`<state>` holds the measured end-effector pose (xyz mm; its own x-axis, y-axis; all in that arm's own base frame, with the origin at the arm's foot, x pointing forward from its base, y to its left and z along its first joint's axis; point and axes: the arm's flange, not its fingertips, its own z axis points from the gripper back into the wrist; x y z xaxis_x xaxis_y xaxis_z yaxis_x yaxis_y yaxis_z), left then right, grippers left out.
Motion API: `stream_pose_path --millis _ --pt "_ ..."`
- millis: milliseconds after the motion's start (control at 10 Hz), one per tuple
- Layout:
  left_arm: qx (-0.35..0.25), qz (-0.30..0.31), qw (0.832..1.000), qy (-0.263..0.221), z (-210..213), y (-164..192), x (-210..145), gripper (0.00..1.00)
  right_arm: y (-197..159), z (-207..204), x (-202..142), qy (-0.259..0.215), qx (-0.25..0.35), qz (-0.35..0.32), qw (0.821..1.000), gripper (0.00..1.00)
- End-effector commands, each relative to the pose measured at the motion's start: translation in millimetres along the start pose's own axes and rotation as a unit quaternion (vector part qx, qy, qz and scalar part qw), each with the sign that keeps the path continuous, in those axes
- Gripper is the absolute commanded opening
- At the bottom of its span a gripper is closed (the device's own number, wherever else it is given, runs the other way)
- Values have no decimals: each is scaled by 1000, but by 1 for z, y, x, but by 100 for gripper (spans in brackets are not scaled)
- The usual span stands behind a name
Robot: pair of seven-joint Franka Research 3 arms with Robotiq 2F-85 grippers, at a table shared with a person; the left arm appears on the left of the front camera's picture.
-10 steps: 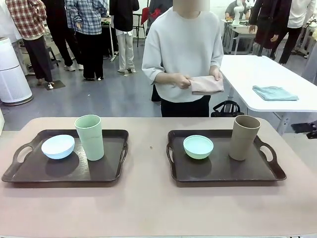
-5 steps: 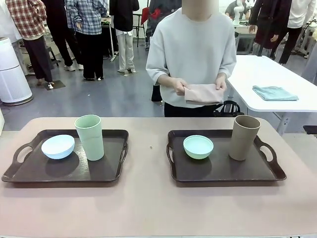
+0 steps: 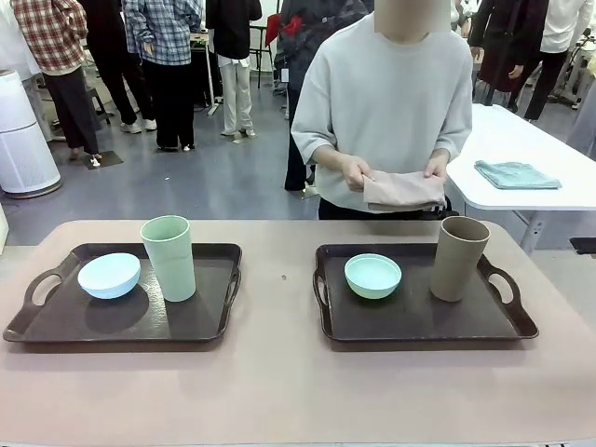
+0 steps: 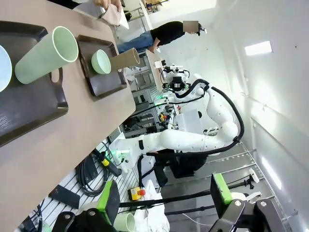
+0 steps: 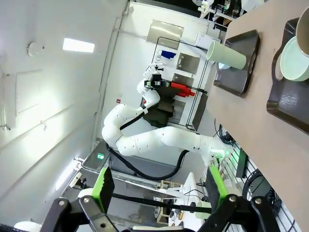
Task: Set up a tray with a mat and arrange the tableware.
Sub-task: Pick up the Picnic Bowl and Reusable plastic cup from the Handle tray in front of the human's position and hold them in the air.
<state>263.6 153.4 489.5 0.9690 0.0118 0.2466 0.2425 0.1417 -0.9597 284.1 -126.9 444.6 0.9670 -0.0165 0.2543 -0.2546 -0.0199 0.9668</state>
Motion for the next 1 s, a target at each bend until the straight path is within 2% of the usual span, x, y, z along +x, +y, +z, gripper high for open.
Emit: stream_pose_path --millis 0,900 --pt "-9 0 1000 -4 -1 -1 0 100 0 -1 0 -3 12 5 1000 100" --pt "-9 0 1000 -4 -1 -1 0 100 0 -1 0 -3 12 5 1000 100"
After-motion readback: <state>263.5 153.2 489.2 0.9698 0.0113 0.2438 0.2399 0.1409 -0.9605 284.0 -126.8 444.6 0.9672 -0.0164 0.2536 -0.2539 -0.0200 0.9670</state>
